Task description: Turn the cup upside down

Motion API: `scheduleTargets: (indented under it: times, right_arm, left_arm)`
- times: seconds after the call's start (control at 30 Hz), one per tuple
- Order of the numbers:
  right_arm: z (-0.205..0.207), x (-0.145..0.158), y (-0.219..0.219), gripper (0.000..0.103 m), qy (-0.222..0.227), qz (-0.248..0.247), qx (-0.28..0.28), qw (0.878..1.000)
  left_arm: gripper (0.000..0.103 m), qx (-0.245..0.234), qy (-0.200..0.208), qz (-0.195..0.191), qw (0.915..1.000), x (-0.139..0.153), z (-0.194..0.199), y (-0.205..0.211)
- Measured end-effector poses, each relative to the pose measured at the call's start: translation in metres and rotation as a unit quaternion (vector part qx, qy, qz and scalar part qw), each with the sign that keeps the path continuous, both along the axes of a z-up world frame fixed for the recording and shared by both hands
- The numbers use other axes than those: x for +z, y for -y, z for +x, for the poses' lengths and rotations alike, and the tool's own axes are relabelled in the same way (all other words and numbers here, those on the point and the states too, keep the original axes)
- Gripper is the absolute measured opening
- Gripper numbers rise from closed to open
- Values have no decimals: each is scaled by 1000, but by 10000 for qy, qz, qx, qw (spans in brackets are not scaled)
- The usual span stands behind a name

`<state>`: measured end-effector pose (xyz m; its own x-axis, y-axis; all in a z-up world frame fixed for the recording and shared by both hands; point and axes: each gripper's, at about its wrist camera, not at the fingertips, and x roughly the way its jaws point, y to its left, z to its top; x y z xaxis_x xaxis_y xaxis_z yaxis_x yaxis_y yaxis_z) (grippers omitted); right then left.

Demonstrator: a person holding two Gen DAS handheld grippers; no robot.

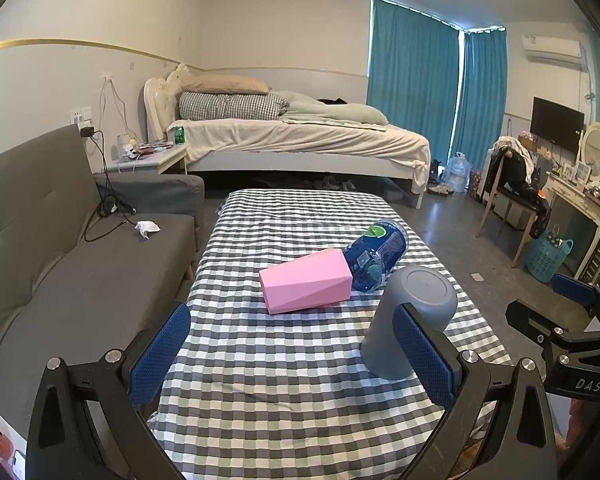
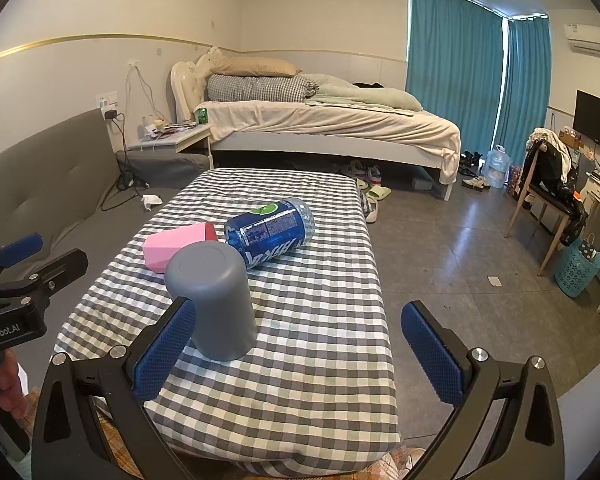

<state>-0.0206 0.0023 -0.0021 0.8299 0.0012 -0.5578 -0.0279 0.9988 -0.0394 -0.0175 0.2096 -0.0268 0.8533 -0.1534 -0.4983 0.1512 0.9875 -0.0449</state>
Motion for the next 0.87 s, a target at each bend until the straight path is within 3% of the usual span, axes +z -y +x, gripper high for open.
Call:
scheduleTargets:
  times: [0.87]
  right_arm:
    - [-1, 0, 0, 103, -43, -59, -14, 10000]
  left_arm:
    - [103, 7, 82, 11, 10000, 5, -2, -1]
